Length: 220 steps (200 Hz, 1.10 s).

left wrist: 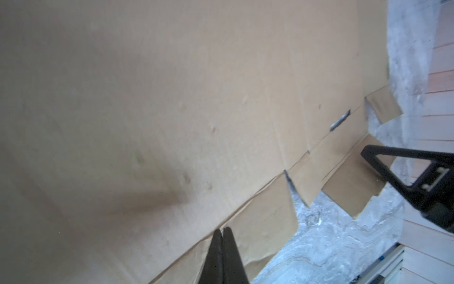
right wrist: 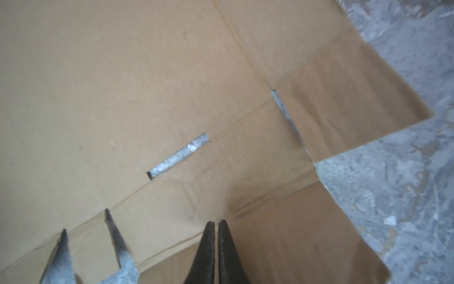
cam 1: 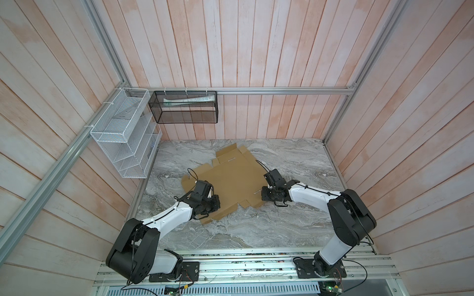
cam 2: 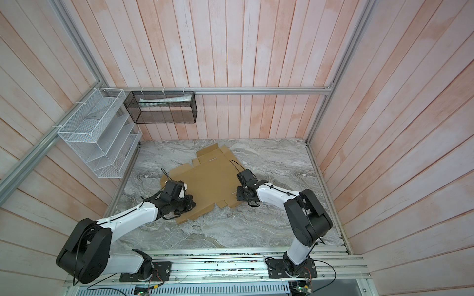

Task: Fold the paper box

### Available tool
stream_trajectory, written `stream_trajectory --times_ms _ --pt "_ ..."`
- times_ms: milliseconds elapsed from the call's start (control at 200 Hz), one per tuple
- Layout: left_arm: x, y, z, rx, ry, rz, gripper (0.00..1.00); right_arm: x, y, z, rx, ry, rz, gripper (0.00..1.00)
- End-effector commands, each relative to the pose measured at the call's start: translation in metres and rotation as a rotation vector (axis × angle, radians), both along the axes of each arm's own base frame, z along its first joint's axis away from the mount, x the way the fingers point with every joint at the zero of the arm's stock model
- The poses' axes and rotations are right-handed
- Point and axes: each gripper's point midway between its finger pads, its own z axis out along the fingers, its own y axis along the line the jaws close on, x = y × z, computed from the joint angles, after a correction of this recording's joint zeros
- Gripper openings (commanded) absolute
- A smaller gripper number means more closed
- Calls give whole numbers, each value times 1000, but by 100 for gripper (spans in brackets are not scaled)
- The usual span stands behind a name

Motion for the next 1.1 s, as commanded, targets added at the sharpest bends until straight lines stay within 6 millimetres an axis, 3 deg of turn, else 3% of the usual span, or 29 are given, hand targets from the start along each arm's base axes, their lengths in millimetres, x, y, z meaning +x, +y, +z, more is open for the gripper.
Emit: stream_trajectory --times_ms 0,225,475,830,1095 --pt "25 12 20 4 -53 31 0 2 3 21 33 -34 -1 11" --pt "58 46 14 90 -37 72 0 4 23 41 122 -50 14 12" --pt "76 72 -7 129 -2 127 0 8 45 34 157 -20 9 12" --pt "64 84 -41 172 76 156 0 24 86 22 202 11 56 12" --pt "54 83 -50 154 102 168 0 29 96 14 211 20 60 11"
